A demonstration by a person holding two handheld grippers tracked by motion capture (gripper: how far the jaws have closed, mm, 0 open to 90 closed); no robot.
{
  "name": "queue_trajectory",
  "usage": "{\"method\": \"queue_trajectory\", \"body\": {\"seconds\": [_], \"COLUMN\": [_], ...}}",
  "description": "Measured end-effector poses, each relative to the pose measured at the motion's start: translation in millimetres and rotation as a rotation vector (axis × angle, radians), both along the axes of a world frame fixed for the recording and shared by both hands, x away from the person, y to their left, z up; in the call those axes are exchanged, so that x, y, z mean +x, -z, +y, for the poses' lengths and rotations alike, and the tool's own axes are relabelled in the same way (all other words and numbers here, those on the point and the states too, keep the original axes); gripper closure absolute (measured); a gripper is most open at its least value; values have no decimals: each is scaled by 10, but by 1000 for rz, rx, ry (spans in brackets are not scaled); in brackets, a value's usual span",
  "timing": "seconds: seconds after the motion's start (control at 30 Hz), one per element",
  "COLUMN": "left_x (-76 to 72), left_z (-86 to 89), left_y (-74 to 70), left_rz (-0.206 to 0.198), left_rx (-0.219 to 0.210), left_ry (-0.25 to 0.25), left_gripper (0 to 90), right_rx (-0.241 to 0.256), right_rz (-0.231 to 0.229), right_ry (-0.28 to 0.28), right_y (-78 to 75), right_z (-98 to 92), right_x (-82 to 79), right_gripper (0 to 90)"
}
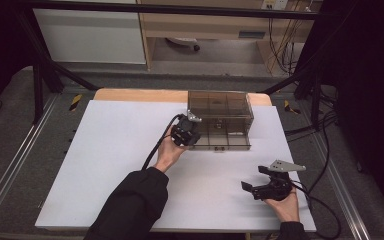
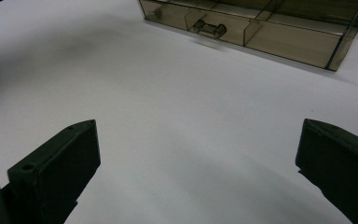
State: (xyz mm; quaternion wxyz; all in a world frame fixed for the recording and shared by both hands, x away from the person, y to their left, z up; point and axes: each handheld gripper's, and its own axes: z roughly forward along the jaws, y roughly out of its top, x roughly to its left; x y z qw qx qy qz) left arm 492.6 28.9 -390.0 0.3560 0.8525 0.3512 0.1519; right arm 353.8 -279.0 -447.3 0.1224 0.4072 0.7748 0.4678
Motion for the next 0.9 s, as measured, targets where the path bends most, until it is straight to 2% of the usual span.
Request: {"method": "queue_trajectory", "body": {"seconds": [0.37,0.53,0.63,0.9], "left_x": [110,129,132,150], "left_z": [-44,-66,-72,-94], "left_y": [179,254,296,395], "left_rz": [4,8,13,35], "left_rx": [10,27,16,25], "left_ry": [-2,-4,-6,-4], "left_gripper": [819,818,816,808], "right_rx": [2,1,3,1], "right_rz": [2,1,-1,0], "right_ry": [-2,0,-1,-1], "right_y": [4,5,4,5], "right_z": [-3,-5,-5,-6], "right_x": [0,0,0,0], "right_gripper": [3,3,3,3]}}
